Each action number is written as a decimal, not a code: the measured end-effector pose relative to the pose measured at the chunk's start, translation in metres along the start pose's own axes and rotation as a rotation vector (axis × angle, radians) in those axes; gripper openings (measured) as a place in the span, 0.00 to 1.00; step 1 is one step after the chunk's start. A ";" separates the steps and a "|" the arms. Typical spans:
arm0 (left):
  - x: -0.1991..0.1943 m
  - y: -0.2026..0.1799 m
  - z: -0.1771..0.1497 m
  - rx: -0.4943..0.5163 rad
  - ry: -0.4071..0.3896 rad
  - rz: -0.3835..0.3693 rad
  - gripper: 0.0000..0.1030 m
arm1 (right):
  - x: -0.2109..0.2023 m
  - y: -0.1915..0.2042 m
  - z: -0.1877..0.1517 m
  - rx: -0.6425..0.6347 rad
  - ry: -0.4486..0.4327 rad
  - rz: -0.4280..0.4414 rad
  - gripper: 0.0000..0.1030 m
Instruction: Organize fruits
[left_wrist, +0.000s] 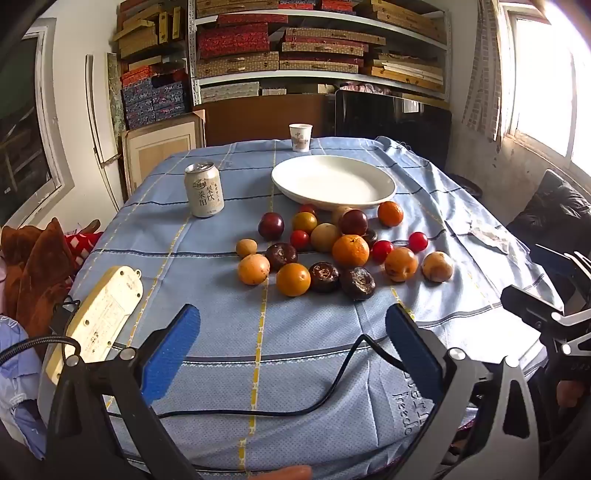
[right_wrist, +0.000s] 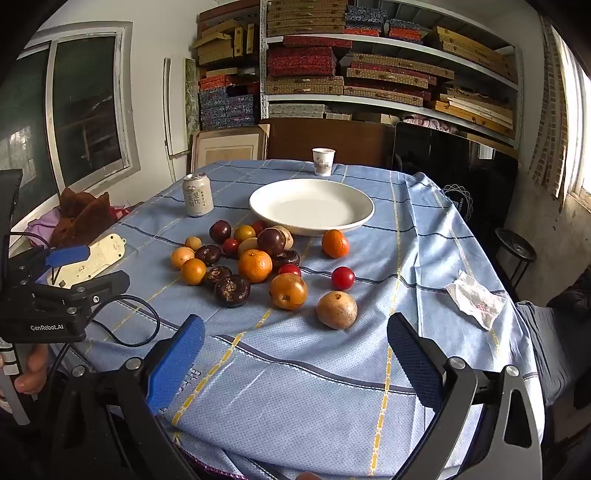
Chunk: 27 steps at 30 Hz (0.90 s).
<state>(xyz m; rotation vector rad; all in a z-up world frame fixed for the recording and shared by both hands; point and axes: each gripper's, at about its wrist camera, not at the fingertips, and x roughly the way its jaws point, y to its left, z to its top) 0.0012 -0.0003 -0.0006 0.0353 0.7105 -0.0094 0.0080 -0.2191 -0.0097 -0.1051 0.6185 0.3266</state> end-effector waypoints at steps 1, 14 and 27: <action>0.000 0.000 0.000 -0.001 -0.007 0.001 0.96 | 0.000 0.000 0.000 -0.001 0.000 0.000 0.97; -0.001 0.000 0.000 -0.005 -0.015 -0.002 0.96 | 0.001 0.000 0.000 0.003 0.010 0.003 0.97; 0.004 -0.005 0.000 -0.012 -0.012 -0.001 0.96 | 0.003 -0.002 0.000 0.006 0.011 0.008 0.97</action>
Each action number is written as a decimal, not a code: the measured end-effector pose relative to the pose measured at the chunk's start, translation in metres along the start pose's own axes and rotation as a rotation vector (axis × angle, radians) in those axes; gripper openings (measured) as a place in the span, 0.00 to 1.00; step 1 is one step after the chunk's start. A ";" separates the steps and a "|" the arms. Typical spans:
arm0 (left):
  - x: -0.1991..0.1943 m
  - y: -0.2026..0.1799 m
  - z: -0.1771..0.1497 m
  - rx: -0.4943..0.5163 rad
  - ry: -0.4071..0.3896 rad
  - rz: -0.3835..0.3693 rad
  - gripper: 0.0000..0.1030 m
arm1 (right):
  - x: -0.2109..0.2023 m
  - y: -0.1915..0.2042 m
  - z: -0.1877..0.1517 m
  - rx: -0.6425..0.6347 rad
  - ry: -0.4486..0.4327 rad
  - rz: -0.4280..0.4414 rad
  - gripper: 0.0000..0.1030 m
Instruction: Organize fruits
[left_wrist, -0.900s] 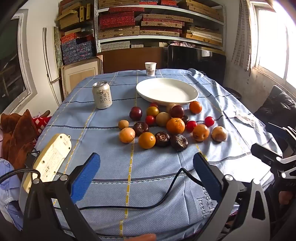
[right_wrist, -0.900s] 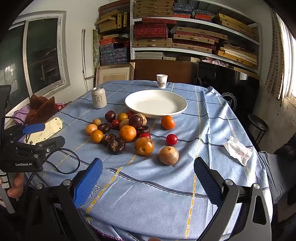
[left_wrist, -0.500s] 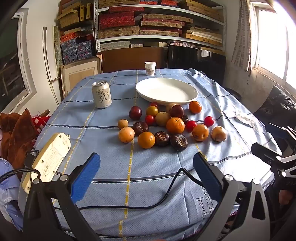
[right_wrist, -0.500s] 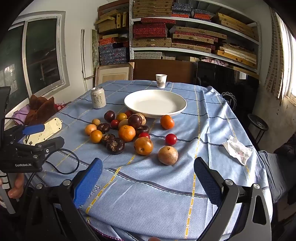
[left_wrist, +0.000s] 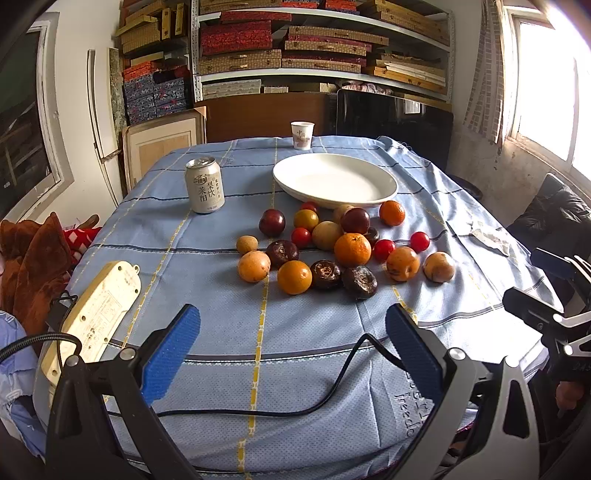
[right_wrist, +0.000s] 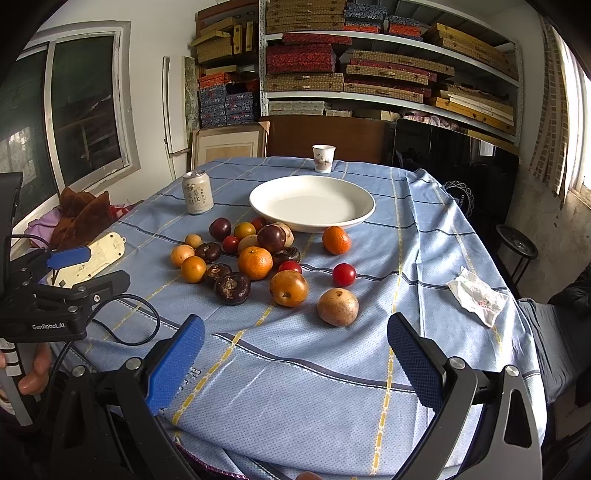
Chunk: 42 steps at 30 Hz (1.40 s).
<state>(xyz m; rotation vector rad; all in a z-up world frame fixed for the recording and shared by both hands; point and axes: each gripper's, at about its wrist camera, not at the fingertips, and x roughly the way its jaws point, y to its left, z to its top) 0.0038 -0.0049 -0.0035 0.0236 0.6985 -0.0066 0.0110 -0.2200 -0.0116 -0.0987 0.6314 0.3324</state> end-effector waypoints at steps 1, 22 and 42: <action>-0.001 0.001 0.000 -0.001 0.001 0.000 0.96 | 0.000 0.001 0.000 -0.001 0.001 -0.001 0.97; 0.002 0.005 -0.002 -0.019 0.010 -0.018 0.96 | 0.000 0.000 -0.001 -0.001 0.004 -0.002 0.97; 0.001 0.010 -0.003 -0.027 -0.002 -0.005 0.96 | 0.001 0.001 0.000 -0.003 0.005 -0.001 0.97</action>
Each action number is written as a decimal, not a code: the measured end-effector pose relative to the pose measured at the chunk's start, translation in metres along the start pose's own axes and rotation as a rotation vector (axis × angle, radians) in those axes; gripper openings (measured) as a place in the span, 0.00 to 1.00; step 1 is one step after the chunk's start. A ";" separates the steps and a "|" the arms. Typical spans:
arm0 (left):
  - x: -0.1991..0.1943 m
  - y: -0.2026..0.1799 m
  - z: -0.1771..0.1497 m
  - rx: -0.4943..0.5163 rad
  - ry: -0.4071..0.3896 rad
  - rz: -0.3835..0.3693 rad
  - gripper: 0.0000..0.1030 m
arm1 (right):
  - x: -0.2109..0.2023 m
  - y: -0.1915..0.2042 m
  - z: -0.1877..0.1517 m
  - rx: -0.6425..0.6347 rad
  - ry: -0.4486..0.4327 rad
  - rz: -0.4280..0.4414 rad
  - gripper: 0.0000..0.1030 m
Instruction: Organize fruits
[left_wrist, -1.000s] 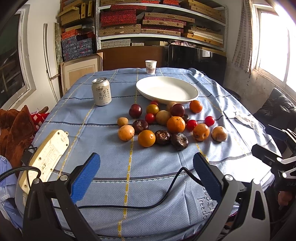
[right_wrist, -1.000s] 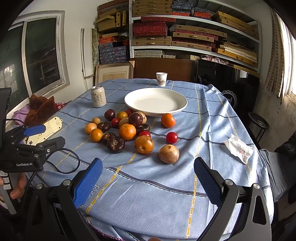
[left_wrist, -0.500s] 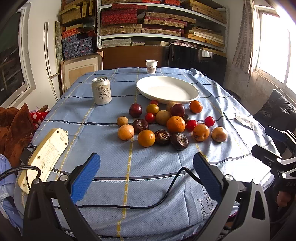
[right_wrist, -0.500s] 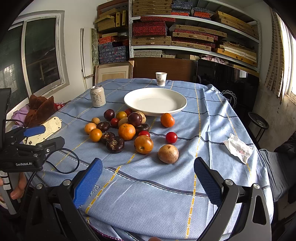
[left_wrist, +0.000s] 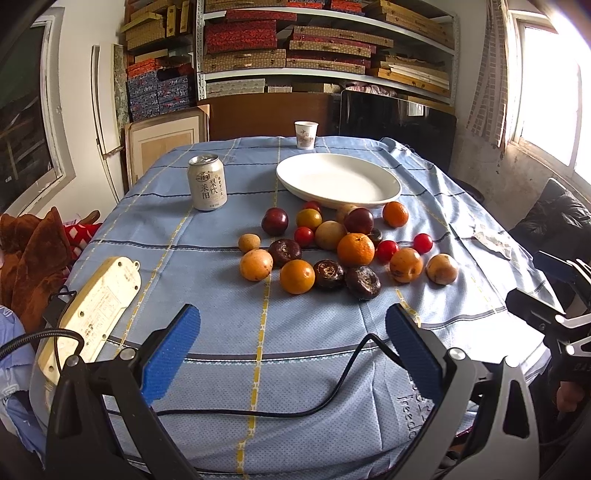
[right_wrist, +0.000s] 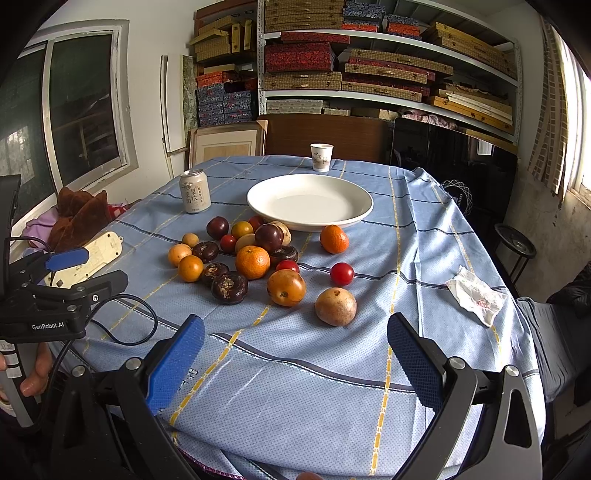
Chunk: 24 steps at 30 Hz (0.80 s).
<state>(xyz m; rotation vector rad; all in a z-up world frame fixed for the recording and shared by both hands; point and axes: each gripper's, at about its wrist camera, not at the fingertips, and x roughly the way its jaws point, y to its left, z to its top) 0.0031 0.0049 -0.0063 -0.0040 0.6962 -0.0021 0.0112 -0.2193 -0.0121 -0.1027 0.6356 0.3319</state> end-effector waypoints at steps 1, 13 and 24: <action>0.000 0.000 0.000 0.000 0.000 0.001 0.96 | 0.000 0.000 0.000 0.000 0.000 -0.001 0.97; 0.000 0.001 0.000 0.002 0.000 0.002 0.95 | 0.000 0.000 0.001 0.000 0.001 0.000 0.97; 0.001 0.003 0.000 -0.001 -0.006 -0.019 0.96 | 0.000 -0.001 0.000 -0.002 -0.004 0.004 0.97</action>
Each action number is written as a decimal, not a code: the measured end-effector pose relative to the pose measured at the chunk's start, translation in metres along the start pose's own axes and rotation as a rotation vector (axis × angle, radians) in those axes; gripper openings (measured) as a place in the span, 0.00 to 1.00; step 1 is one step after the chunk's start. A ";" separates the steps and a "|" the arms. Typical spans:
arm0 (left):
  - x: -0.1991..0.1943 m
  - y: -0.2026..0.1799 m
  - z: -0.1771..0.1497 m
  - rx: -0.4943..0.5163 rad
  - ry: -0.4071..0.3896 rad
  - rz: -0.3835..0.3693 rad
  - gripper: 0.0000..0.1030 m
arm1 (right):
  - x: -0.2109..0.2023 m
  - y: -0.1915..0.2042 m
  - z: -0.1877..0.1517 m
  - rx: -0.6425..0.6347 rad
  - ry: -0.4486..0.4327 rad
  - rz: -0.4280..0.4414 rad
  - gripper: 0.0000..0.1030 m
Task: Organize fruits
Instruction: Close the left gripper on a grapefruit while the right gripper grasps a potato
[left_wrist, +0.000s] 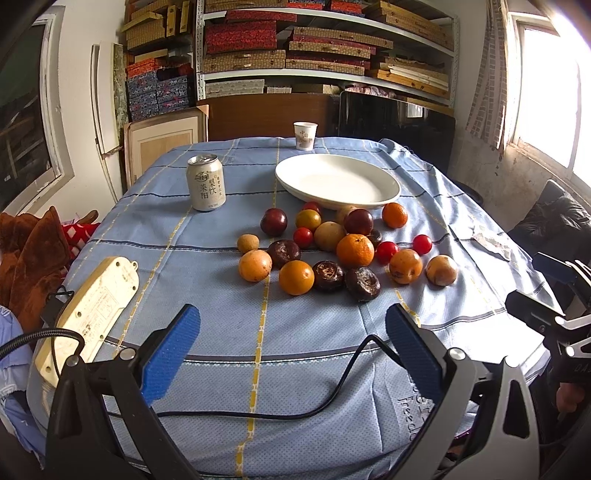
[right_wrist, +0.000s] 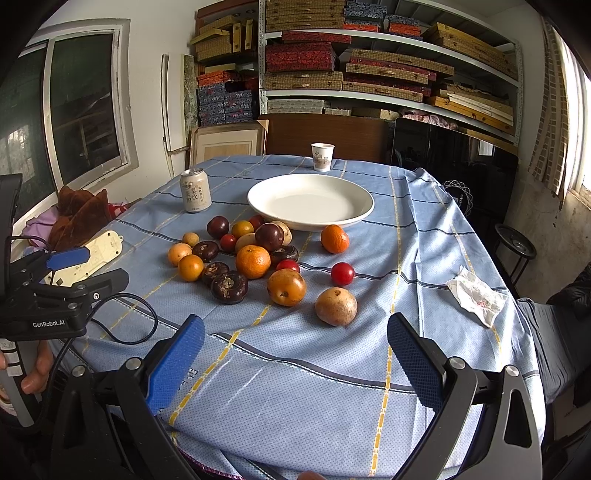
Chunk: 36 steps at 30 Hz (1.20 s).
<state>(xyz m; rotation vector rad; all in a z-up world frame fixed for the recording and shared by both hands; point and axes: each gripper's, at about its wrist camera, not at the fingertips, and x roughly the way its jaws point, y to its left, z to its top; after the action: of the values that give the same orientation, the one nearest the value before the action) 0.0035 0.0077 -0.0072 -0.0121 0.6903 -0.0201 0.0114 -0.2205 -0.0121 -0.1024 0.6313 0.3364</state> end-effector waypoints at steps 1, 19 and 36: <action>0.000 0.001 0.000 0.000 -0.001 -0.020 0.96 | 0.001 -0.001 -0.002 -0.001 -0.003 0.000 0.97; 0.021 0.022 0.016 0.080 0.018 -0.073 0.96 | 0.063 -0.040 0.002 0.017 0.077 -0.021 0.91; 0.121 0.059 0.043 0.083 0.165 -0.077 0.72 | 0.140 -0.043 -0.001 -0.078 0.275 -0.016 0.61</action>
<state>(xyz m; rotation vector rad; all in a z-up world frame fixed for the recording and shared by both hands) 0.1255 0.0642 -0.0522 0.0431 0.8533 -0.1247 0.1314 -0.2228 -0.0964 -0.2312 0.8886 0.3343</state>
